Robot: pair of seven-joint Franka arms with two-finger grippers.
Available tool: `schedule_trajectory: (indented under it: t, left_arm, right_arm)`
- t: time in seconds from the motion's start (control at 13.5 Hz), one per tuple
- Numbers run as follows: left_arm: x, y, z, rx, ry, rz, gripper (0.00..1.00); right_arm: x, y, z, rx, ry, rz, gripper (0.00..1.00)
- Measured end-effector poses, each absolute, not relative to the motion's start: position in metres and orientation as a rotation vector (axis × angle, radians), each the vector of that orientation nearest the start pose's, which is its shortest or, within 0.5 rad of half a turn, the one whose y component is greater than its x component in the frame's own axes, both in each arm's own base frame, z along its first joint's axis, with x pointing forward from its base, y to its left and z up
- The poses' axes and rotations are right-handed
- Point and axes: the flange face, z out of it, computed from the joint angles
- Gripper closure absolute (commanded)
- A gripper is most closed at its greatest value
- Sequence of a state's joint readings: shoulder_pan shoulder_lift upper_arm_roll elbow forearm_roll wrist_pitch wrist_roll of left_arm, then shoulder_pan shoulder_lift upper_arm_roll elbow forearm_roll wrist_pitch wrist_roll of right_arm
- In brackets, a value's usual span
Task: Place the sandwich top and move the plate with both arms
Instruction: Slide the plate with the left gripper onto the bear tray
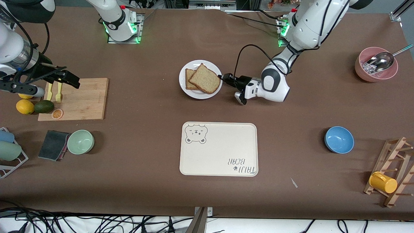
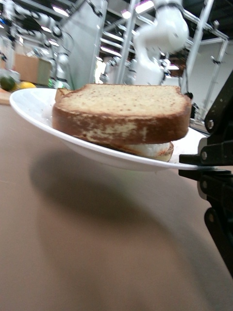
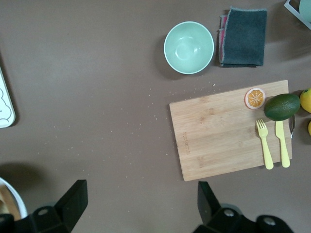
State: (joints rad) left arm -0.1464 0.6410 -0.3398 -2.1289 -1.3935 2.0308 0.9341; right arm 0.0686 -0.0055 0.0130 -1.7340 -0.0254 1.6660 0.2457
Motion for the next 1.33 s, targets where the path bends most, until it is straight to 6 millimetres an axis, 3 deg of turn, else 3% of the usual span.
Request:
schedule_trajectory:
  t: [0.37,0.67,0.89,1.04,1.33]
  left_arm:
    - [0.515,-0.307,0.167,1.854,-0.064,-0.337,1.0]
    - [0.567,-0.284,0.176,1.919,-0.025,-0.31,1.0]
    - [0.596,-0.282,0.191,1.968,-0.022,-0.318,1.0]
    - [0.611,-0.278,0.19,1.967,-0.012,-0.295,1.0]
    - [0.637,-0.265,0.171,1.974,0.014,-0.258,1.0]
  right_arm:
    - [0.549,0.042,0.555,-3.168,0.231,0.11,0.0]
    - [0.549,0.043,0.554,-3.168,0.226,0.111,0.0]
    - [0.549,0.05,0.555,-3.169,0.205,0.095,0.0]
    - [0.552,0.054,0.554,-3.168,0.194,0.071,0.0]
    - [0.558,0.054,0.547,-3.166,0.194,0.058,0.0]
